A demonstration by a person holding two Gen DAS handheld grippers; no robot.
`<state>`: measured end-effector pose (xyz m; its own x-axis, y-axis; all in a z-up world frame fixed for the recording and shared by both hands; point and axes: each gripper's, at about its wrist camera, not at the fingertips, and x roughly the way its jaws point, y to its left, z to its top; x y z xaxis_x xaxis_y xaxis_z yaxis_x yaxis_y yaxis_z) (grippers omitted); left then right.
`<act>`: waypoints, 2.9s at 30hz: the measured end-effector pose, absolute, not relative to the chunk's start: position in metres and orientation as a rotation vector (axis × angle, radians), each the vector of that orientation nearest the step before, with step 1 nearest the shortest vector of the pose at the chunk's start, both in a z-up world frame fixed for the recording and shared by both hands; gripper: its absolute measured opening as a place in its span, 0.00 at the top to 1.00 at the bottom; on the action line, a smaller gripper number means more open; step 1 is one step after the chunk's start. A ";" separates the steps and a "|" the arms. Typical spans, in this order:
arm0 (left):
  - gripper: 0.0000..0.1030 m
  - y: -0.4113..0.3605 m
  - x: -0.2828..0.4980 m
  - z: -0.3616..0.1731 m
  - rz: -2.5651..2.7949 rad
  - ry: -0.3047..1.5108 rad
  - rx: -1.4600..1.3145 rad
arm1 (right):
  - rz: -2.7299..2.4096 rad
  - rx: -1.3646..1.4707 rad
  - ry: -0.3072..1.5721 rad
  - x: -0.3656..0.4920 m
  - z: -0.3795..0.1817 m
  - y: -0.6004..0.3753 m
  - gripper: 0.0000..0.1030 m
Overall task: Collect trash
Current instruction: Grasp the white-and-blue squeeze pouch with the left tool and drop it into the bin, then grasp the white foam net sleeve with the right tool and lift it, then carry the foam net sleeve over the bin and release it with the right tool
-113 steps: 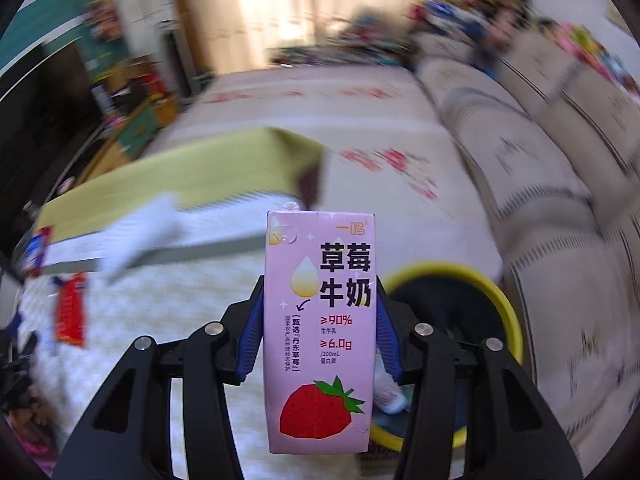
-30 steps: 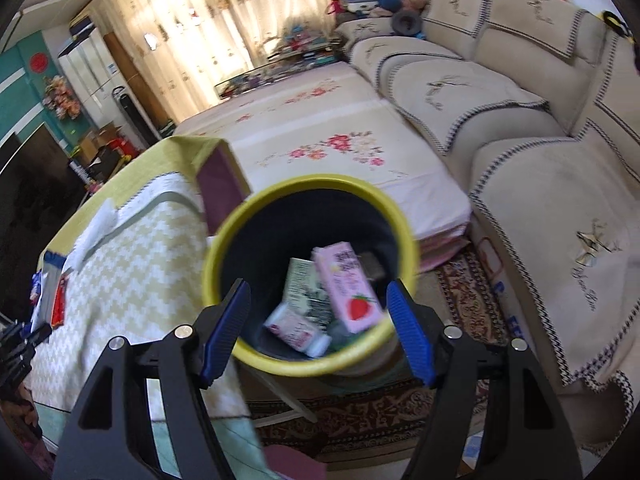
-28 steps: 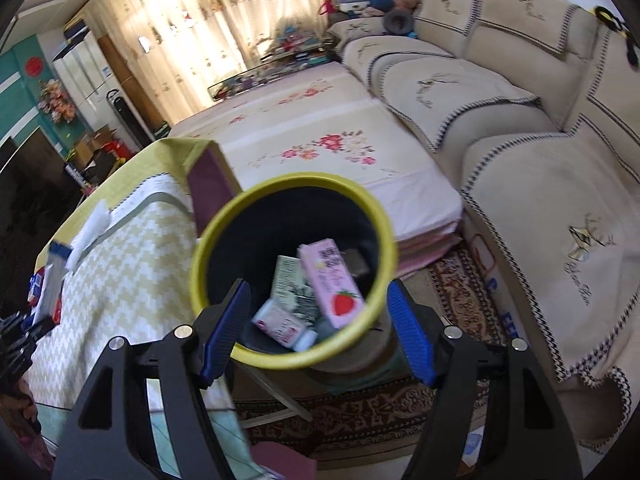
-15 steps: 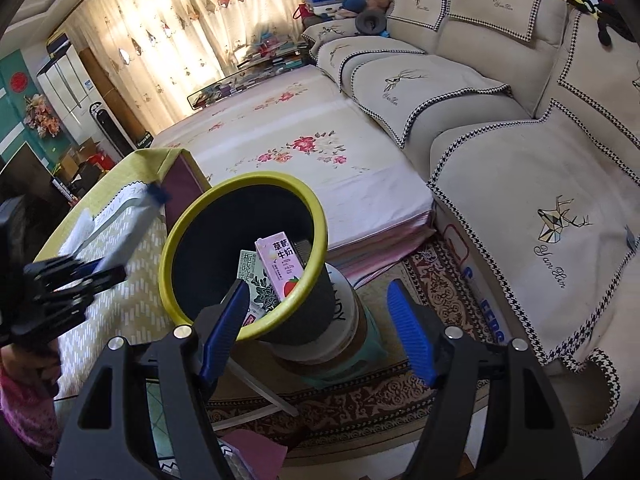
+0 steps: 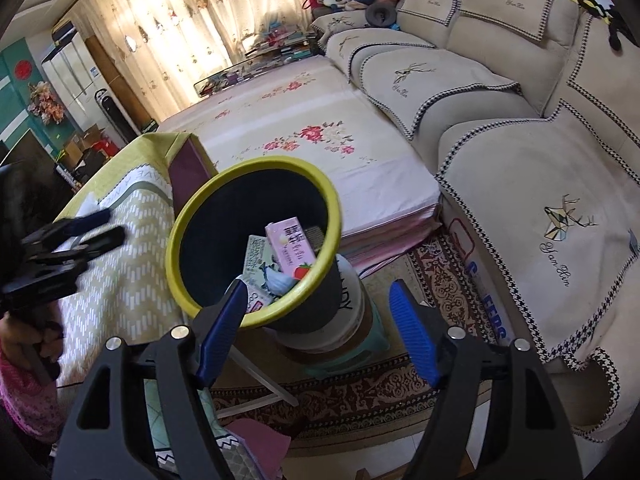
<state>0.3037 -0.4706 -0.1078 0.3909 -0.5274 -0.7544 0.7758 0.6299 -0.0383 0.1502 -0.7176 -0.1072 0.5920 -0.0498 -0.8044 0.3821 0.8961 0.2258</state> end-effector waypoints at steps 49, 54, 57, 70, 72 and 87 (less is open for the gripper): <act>0.13 -0.036 0.321 -0.127 -0.196 0.684 0.013 | 0.249 0.263 1.108 0.513 -0.128 -0.336 0.80; 0.13 -0.043 0.318 -0.128 -0.194 0.682 0.037 | 0.276 0.242 1.043 0.502 -0.112 -0.335 0.89; 0.13 -0.044 0.318 -0.128 -0.195 0.682 0.040 | 0.281 0.227 1.000 0.490 -0.099 -0.340 0.89; 0.13 -0.043 0.318 -0.129 -0.186 0.682 0.039 | 0.211 0.186 0.862 0.405 -0.051 -0.410 0.89; 0.13 -0.043 0.318 -0.129 -0.185 0.682 0.042 | 0.165 0.182 0.848 0.388 -0.048 -0.431 0.89; 0.13 -0.055 0.325 -0.133 -0.183 0.729 0.047 | -0.207 0.210 0.872 0.299 -0.075 -0.584 0.89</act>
<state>0.3248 -0.0554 -0.1329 0.7308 -0.1498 -0.6660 0.1826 0.9830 -0.0208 0.2992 -0.5839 -0.0747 0.6257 -0.0933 -0.7744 0.2638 0.9596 0.0975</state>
